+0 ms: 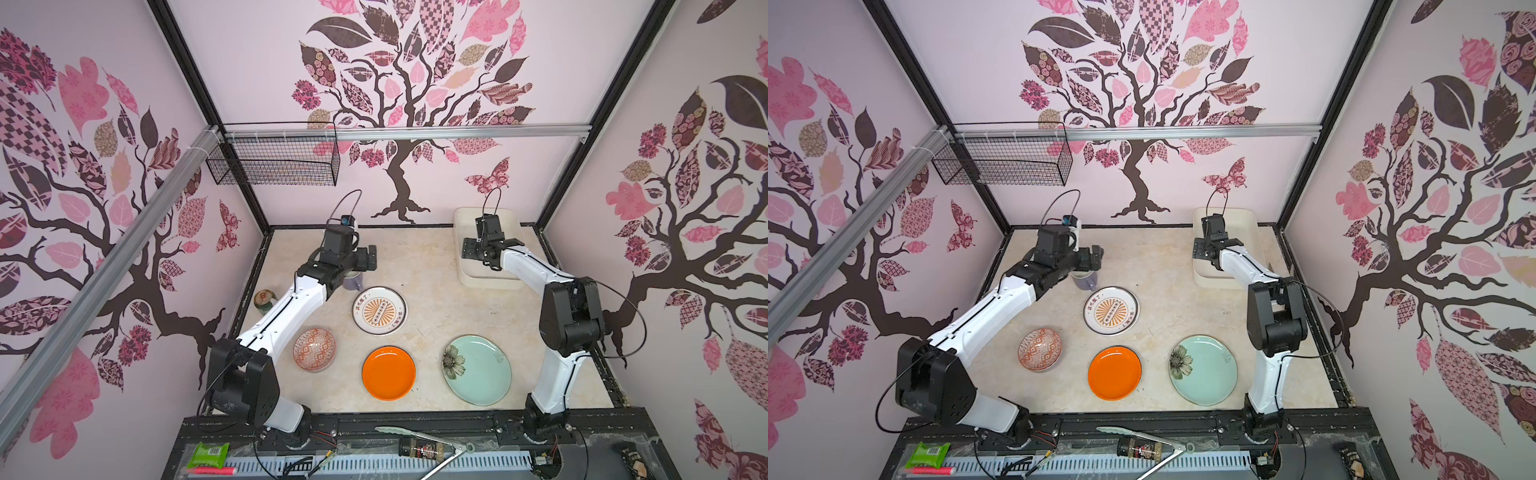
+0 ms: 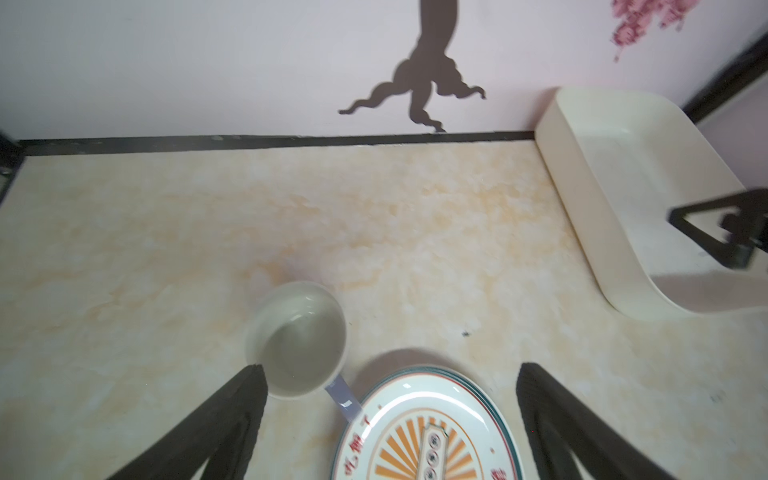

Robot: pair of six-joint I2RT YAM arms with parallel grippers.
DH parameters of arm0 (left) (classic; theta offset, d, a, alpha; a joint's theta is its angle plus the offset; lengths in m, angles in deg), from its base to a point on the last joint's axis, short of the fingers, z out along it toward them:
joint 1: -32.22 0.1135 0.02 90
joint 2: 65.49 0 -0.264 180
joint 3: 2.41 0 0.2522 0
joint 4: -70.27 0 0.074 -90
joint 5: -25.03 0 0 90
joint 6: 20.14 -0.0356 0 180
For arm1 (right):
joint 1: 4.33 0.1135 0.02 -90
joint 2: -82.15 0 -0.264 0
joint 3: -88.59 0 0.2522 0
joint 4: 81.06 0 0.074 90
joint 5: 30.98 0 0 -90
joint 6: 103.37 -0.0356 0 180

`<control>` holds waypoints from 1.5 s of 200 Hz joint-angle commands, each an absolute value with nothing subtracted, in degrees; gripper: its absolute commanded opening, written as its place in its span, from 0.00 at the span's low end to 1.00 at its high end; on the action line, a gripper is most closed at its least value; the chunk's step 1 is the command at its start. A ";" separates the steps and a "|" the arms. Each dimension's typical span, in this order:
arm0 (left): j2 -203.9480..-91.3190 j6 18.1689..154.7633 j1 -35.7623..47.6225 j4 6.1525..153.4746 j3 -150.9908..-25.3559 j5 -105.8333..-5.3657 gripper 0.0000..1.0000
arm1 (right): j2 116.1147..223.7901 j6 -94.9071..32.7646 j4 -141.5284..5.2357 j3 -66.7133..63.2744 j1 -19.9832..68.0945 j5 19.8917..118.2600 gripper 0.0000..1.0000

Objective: Place the mixed dishes into the plastic bin
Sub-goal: 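Raise both arms forward, bringing the right gripper to the white bin's edge, then push the white bin with the right gripper toward the table's middle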

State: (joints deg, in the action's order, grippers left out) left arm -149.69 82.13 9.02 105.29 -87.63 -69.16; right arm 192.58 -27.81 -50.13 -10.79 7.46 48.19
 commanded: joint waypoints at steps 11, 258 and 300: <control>-145.75 83.66 7.75 108.89 -84.56 -69.11 0.98 | 198.41 -30.20 -46.72 -15.15 7.80 53.67 0.69; -134.32 84.14 7.75 111.24 -73.00 -76.23 0.98 | 214.89 -34.02 -29.18 -33.94 25.57 68.01 0.28; -136.01 84.93 7.78 111.32 -74.90 -74.54 0.98 | 213.11 -35.13 -29.27 -34.20 26.13 69.68 0.41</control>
